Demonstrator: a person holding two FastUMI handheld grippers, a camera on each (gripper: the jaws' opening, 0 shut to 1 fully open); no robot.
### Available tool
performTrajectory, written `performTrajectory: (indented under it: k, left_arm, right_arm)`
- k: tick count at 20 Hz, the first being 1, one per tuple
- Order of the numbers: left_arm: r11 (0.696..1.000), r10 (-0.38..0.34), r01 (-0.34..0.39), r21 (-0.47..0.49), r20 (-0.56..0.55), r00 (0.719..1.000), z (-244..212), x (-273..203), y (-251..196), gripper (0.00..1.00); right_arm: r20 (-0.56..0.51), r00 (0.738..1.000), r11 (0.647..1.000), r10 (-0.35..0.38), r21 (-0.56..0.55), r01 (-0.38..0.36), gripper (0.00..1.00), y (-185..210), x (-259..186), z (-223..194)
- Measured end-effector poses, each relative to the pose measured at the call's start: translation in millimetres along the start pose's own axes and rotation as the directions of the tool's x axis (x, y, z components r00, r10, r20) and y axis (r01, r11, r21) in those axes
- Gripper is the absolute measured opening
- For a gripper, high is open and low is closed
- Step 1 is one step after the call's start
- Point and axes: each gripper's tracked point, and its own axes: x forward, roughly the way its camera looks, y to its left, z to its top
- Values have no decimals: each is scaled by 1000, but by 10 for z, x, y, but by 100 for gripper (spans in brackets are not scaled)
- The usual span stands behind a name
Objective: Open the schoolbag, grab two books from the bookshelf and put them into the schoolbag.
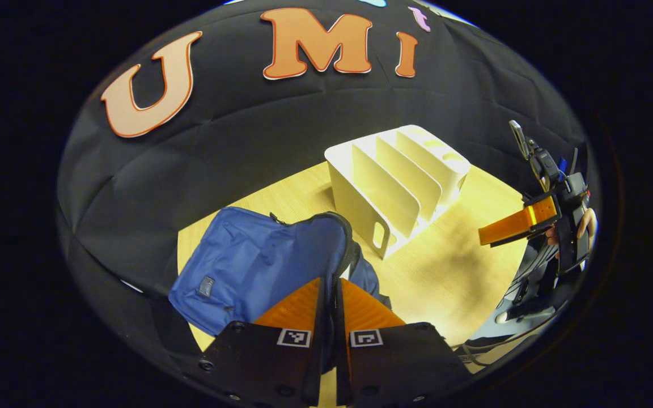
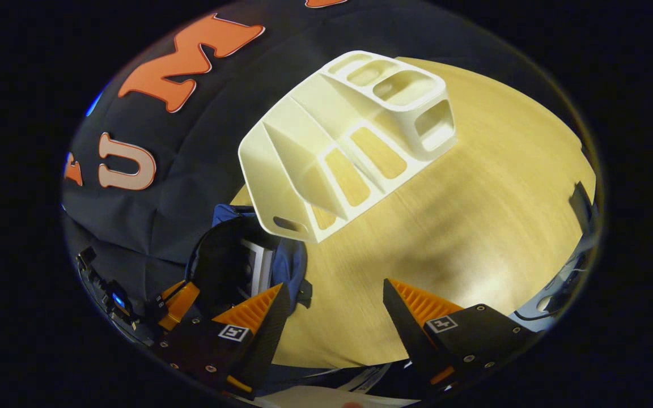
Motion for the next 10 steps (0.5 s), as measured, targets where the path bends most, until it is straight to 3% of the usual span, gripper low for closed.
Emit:
performTrajectory:
  k: [3, 7, 9, 10]
  left_arm:
    - [989, -16, 21, -143, 33, 999, 94, -71, -376, 17]
    - [970, 69, -49, -239, 77, 995, 271, -89, -694, 65]
    - [959, 103, -69, -274, 109, 989, 402, -129, -898, 79]
    - [953, 135, -94, -287, 130, 982, 465, -181, -951, 92]
  right_arm:
    - [-29, 999, 996, -38, -88, 36, 97, -329, -197, 197]
    - [-45, 999, 982, -16, -187, 8, 98, -478, -453, 550]
    - [-14, 1000, 968, -6, -249, 2, 97, -499, -600, 789]
    - [8, 1000, 956, -2, -293, 5, 97, -492, -680, 917]
